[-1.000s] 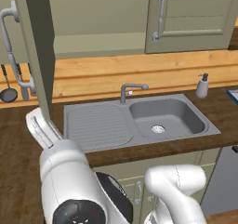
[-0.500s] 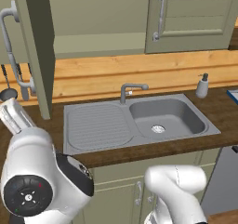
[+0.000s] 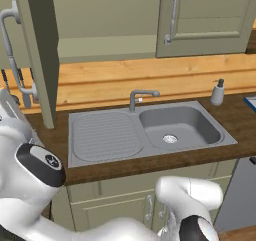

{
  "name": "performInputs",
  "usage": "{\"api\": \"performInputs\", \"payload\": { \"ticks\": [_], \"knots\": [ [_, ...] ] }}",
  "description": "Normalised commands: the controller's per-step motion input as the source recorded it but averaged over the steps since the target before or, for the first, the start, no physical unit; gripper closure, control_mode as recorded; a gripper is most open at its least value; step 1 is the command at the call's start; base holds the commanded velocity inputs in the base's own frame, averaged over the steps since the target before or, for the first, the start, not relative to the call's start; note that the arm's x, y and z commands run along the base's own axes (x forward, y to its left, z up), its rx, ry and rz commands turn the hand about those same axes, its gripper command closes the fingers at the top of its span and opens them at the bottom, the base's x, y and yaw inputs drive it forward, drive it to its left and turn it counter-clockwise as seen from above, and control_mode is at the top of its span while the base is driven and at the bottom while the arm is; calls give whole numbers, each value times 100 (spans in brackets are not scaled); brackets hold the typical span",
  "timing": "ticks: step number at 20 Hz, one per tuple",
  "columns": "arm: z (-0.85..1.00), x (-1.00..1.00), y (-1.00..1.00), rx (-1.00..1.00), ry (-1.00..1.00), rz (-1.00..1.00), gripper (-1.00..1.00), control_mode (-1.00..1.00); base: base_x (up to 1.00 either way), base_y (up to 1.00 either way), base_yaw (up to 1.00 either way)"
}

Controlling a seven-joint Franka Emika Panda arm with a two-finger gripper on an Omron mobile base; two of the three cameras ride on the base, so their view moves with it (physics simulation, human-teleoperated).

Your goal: Pick the kettle from the counter and place it on the tray. Then pick the mug from the cabinet and place it on the tray. Then close the cabinet doors.

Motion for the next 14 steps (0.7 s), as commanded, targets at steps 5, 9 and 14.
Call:
{"api": "performInputs", "payload": {
  "ticks": [5,9,14],
  "knots": [
    [20,38,1,0,0,-24,-100,-100,0,0,0],
    [29,25,-29,0,0,-25,-100,-100,0,0,0],
    [34,13,-63,4,0,-17,-100,-100,0,0,0]
  ]
}}
